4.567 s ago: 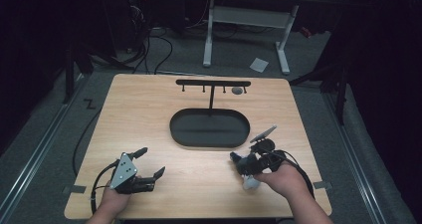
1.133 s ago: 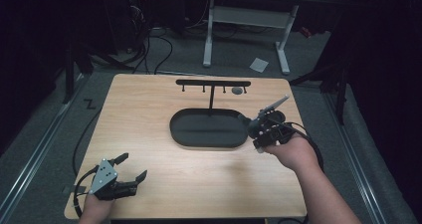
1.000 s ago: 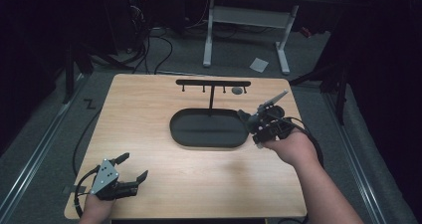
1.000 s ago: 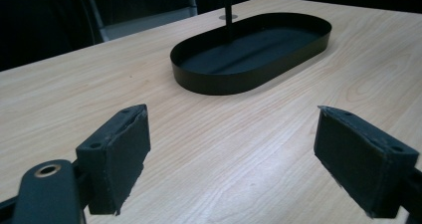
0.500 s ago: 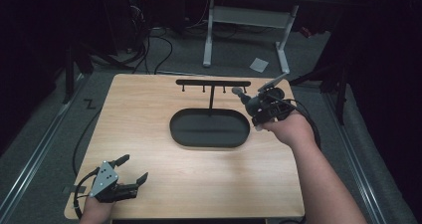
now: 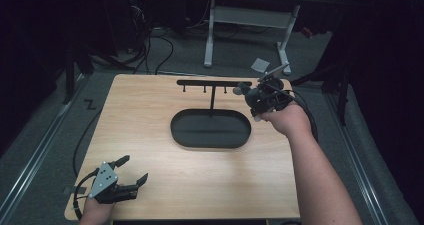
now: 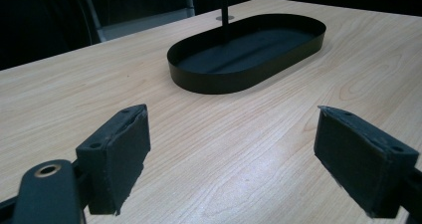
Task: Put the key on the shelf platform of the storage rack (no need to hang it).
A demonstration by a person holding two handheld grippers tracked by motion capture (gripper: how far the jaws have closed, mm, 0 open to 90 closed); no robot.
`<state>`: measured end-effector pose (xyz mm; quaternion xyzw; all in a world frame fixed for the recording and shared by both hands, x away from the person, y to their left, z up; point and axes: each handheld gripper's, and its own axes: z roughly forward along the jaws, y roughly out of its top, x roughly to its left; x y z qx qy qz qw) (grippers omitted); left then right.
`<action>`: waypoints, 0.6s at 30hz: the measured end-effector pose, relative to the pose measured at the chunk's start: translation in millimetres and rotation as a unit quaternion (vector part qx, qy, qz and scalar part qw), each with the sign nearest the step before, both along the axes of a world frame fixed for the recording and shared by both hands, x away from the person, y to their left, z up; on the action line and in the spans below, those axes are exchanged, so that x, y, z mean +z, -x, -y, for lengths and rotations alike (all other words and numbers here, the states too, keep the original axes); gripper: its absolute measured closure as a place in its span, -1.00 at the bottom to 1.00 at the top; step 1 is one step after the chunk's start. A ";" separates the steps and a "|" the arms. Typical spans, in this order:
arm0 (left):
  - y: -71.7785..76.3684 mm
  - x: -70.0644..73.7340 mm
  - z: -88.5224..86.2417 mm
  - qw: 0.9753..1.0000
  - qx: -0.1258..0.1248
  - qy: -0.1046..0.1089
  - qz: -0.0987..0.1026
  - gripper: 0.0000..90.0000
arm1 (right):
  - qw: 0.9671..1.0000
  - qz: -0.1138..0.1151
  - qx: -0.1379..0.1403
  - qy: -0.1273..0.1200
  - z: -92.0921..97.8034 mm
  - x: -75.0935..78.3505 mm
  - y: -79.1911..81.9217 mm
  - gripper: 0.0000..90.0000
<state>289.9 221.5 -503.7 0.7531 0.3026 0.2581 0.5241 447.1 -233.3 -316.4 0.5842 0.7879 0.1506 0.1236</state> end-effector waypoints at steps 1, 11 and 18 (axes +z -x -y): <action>0.0 0.0 0.1 1.000 0.000 -0.001 0.000 -0.66 | 1.000 -0.001 -0.003 -0.001 0.8 -0.5 -0.7 0.03; 0.2 -1.9 3.7 1.000 -0.005 -0.008 -0.002 -0.67 | 0.999 0.002 -0.029 -0.023 23.3 -21.4 0.1 0.03; 1.2 -2.4 4.1 1.000 -0.006 -0.013 -0.004 -0.67 | 0.999 0.007 -0.041 -0.033 29.8 -42.2 -2.5 0.03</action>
